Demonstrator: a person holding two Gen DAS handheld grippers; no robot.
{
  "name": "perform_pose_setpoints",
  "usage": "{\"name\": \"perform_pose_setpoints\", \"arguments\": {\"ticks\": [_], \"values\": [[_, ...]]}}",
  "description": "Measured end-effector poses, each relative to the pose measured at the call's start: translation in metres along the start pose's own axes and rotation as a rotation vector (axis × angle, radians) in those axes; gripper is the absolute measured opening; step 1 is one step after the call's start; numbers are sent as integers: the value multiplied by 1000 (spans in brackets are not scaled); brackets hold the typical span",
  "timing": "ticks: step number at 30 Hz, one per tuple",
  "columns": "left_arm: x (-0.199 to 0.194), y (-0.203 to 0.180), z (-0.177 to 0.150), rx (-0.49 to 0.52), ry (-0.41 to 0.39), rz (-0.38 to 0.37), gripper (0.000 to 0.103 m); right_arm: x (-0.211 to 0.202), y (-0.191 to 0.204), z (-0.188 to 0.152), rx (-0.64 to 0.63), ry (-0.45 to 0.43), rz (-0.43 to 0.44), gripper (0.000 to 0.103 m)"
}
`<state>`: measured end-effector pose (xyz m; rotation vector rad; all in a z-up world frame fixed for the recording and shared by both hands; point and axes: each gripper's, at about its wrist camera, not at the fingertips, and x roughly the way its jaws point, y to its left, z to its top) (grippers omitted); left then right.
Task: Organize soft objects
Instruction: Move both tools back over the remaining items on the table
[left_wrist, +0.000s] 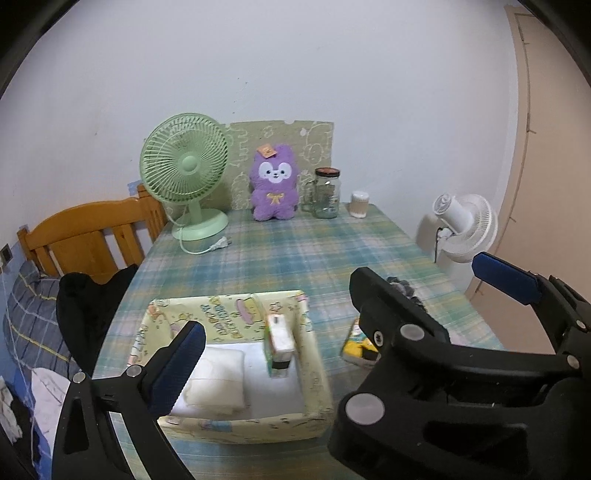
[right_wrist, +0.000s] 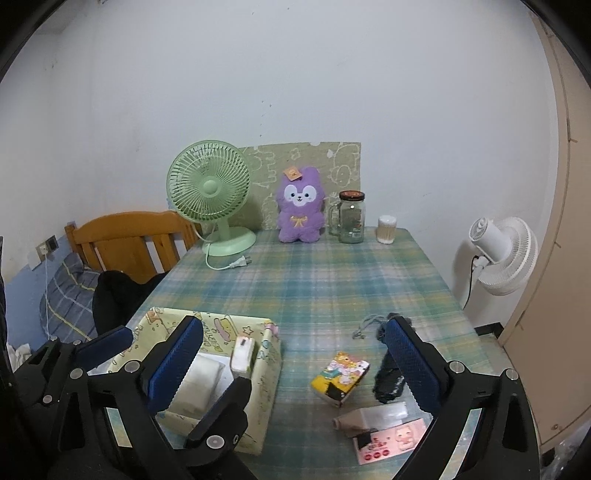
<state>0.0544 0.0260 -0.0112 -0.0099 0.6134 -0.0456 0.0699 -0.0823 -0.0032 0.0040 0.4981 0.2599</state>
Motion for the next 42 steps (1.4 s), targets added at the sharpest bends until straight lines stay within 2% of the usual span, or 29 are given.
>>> {"name": "perform_pose_setpoints", "arguments": {"ticks": [10, 20, 35, 42], "values": [[1, -38, -2, 43, -2, -48, 100, -16, -35, -7, 24, -29, -61, 100], [7, -74, -4, 82, -39, -72, 99, -23, -71, -17, 51, -41, -115, 100], [30, -111, -24, 67, -39, -86, 99, -15, -112, -43, 66, -18, -146, 100], [48, -123, -40, 69, -1, -93, 99, -1, -127, -63, 81, 20, -150, 98]]}}
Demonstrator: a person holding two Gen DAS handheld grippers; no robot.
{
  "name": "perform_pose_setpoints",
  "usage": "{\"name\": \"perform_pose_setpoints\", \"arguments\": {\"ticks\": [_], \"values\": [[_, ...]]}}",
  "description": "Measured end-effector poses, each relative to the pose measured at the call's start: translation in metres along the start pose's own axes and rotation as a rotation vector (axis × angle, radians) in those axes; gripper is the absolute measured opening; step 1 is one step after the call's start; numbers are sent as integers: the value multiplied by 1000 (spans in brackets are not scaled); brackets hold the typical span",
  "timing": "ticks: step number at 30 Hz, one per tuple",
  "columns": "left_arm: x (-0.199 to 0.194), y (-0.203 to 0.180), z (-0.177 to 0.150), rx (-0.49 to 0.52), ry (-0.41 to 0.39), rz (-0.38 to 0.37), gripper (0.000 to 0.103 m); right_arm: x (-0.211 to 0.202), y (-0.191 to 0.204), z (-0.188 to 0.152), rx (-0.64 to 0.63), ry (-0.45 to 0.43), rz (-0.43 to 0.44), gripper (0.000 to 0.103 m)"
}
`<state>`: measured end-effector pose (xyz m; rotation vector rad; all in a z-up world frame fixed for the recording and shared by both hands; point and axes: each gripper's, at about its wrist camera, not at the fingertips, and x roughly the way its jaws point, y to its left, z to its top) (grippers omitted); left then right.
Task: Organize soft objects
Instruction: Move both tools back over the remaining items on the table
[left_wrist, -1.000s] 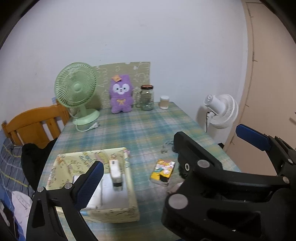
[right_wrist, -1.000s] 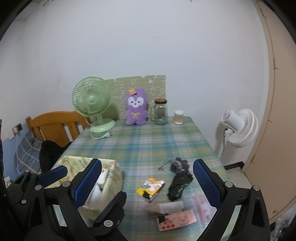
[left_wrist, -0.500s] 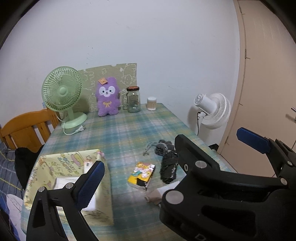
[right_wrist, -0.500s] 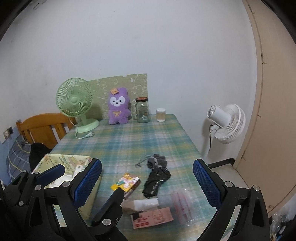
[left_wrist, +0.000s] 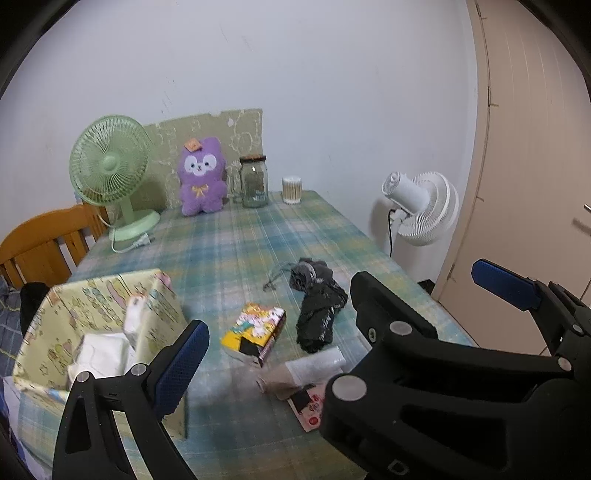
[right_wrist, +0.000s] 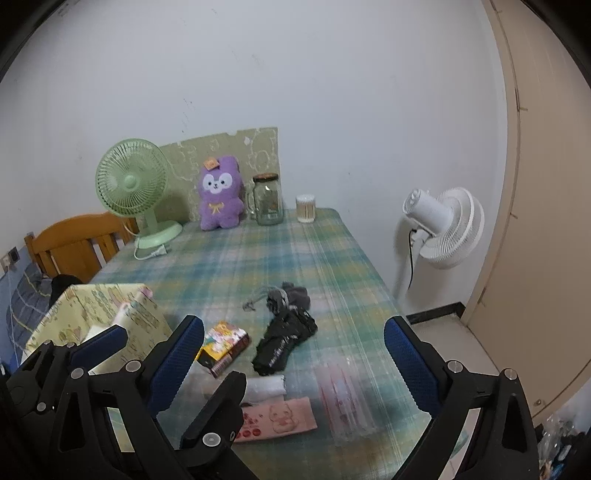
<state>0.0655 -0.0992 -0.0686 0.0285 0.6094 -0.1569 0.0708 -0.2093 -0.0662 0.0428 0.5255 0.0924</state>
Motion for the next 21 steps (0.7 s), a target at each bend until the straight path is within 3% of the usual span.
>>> {"name": "perform_pose_setpoints", "arguments": {"ticks": [21], "values": [[51, -18, -45, 31, 152, -7, 98, 48, -27, -56, 60, 147, 6, 89]]}}
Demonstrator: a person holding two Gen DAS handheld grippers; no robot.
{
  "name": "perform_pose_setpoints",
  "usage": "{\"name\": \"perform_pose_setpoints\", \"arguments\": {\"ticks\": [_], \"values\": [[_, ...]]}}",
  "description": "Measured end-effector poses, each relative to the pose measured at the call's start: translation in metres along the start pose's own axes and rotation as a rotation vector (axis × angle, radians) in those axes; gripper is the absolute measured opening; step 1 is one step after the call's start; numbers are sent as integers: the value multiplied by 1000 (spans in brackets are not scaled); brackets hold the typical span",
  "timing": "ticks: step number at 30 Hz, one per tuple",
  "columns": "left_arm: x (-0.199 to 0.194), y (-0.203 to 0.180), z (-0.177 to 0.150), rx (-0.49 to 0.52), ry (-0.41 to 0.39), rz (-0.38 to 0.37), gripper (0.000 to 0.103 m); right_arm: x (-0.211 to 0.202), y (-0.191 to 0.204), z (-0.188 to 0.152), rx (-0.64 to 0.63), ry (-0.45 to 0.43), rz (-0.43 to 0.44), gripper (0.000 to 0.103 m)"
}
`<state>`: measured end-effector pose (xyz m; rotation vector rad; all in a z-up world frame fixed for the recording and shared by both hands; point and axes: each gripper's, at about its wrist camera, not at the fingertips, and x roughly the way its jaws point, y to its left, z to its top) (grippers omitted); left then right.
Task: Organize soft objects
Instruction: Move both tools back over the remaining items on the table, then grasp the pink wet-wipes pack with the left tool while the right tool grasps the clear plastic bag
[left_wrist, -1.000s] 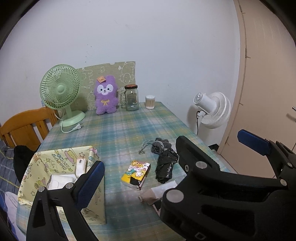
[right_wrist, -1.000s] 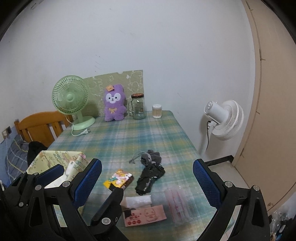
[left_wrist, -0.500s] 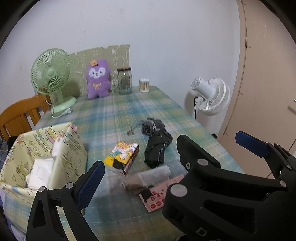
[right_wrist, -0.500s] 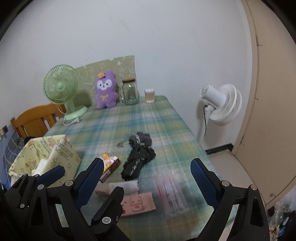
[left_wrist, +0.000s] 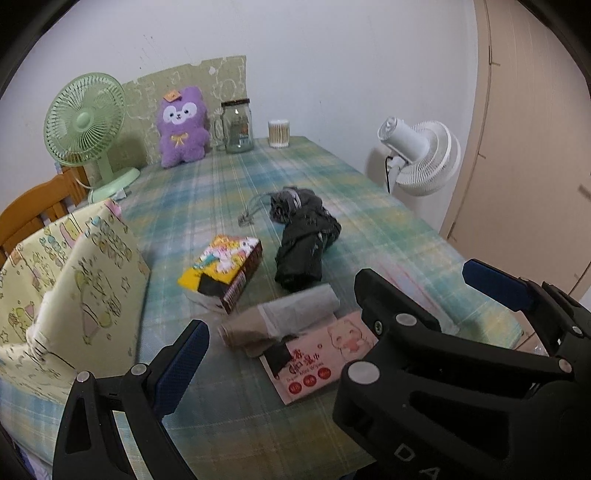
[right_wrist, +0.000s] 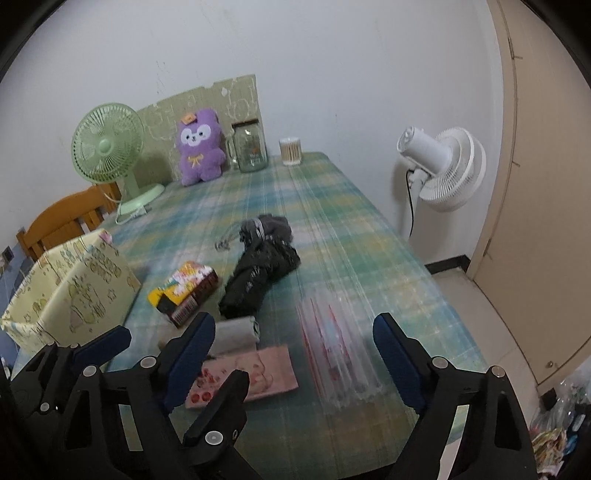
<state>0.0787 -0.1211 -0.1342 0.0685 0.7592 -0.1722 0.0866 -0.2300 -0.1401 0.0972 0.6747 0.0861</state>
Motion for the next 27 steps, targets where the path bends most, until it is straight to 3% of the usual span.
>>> {"name": "perform_pose_setpoints", "arguments": {"ticks": [8, 18, 27], "values": [[14, -5, -9, 7, 38, -12, 98, 11, -8, -13, 27, 42, -6, 85], [33, -14, -17, 50, 95, -29, 88, 25, -22, -21, 70, 90, -34, 82], [44, -19, -9, 64, 78, -9, 88, 41, -27, -21, 73, 117, -43, 75]]}}
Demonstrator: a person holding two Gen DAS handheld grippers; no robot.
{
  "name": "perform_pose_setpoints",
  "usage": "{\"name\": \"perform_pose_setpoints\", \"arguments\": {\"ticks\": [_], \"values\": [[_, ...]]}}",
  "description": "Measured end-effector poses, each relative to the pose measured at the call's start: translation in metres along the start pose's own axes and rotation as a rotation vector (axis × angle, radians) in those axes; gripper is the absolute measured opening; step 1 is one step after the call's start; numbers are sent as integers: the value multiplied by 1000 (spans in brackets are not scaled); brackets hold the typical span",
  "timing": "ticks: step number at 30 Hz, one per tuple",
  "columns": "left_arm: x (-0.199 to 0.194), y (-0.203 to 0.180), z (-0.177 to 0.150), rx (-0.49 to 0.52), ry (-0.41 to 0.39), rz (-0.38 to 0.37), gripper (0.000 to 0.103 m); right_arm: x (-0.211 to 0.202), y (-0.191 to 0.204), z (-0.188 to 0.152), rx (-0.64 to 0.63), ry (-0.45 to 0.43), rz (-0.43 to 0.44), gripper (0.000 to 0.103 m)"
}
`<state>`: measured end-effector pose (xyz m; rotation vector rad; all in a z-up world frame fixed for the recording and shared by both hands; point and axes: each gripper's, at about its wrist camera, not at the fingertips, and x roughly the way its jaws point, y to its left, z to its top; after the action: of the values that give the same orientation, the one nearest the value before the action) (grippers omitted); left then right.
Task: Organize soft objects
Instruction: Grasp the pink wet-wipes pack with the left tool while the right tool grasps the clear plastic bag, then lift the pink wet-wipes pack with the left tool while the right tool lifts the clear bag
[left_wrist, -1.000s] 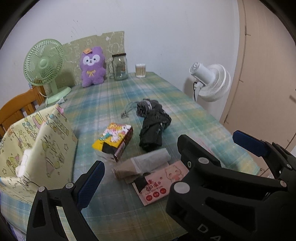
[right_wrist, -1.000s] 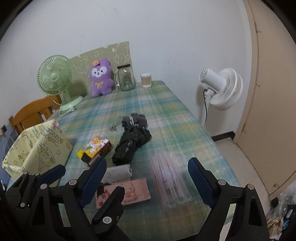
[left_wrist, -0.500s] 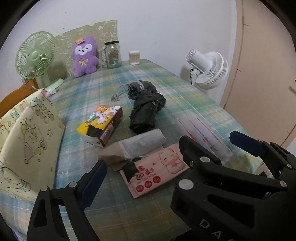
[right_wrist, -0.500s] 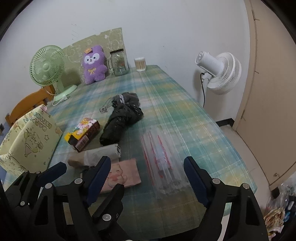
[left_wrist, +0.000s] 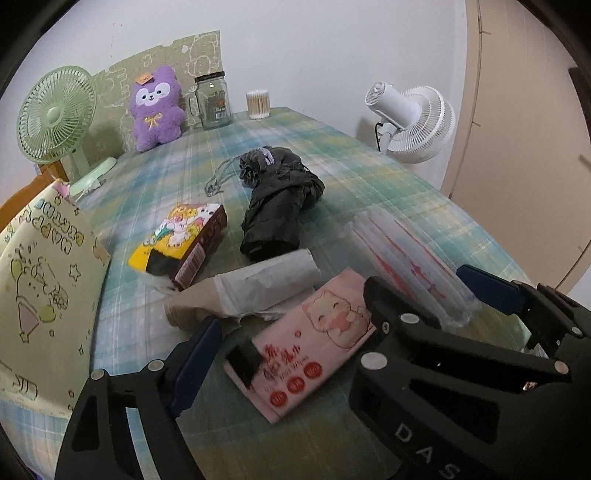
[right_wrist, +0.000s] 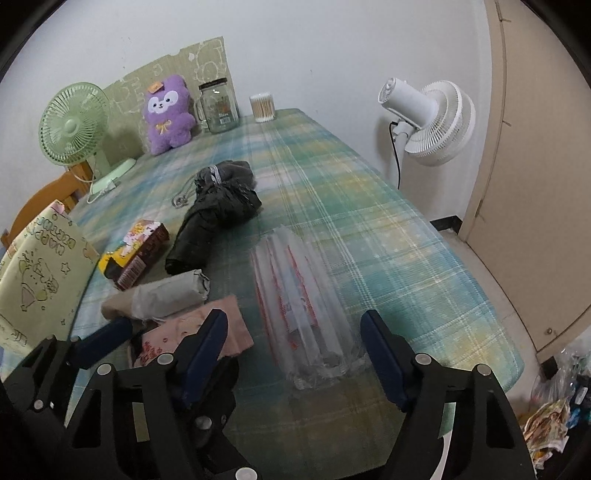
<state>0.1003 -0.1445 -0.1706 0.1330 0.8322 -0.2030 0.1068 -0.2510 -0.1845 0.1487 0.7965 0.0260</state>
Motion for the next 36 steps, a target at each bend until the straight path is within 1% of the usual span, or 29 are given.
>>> {"name": "perform_pose_setpoints", "arguments": {"ticks": [2, 5, 7, 9, 10, 14, 15, 17, 19, 22, 25, 29, 36], "values": [[2, -1, 2, 0, -2, 3, 88, 2, -1, 3, -1, 0, -7, 71], [4, -1, 4, 2, -2, 1, 87, 6, -1, 6, -11, 1, -25, 63], [4, 0, 4, -7, 6, -14, 83, 6, -1, 7, -16, 6, -16, 52], [3, 0, 4, -14, 12, -33, 79, 6, -2, 7, -10, 8, -4, 50], [3, 0, 4, -15, 14, -37, 76, 6, -2, 7, -9, 8, 0, 46], [0, -1, 3, -16, 12, -40, 67, 4, -2, 6, -3, 10, 16, 42], [-1, -2, 2, -15, 9, -41, 62, 3, -1, 5, -3, 11, 23, 41], [-3, -2, 1, -15, 8, -42, 57, 1, -1, 3, -1, 13, 28, 39], [-5, -2, -1, -16, 8, -48, 48, -1, 0, 2, 2, 13, 30, 37], [-8, -2, -3, -16, 10, -51, 44, -4, 1, 0, 5, 13, 28, 36], [-11, -1, -4, -17, 16, -63, 40, -8, 1, -2, 12, 13, 25, 34], [-17, 0, -5, -21, 12, -82, 40, -15, 2, -4, 18, 8, 25, 32], [-33, 0, -1, -26, -36, -93, 40, -31, 5, 3, 16, -24, 34, 29]]}}
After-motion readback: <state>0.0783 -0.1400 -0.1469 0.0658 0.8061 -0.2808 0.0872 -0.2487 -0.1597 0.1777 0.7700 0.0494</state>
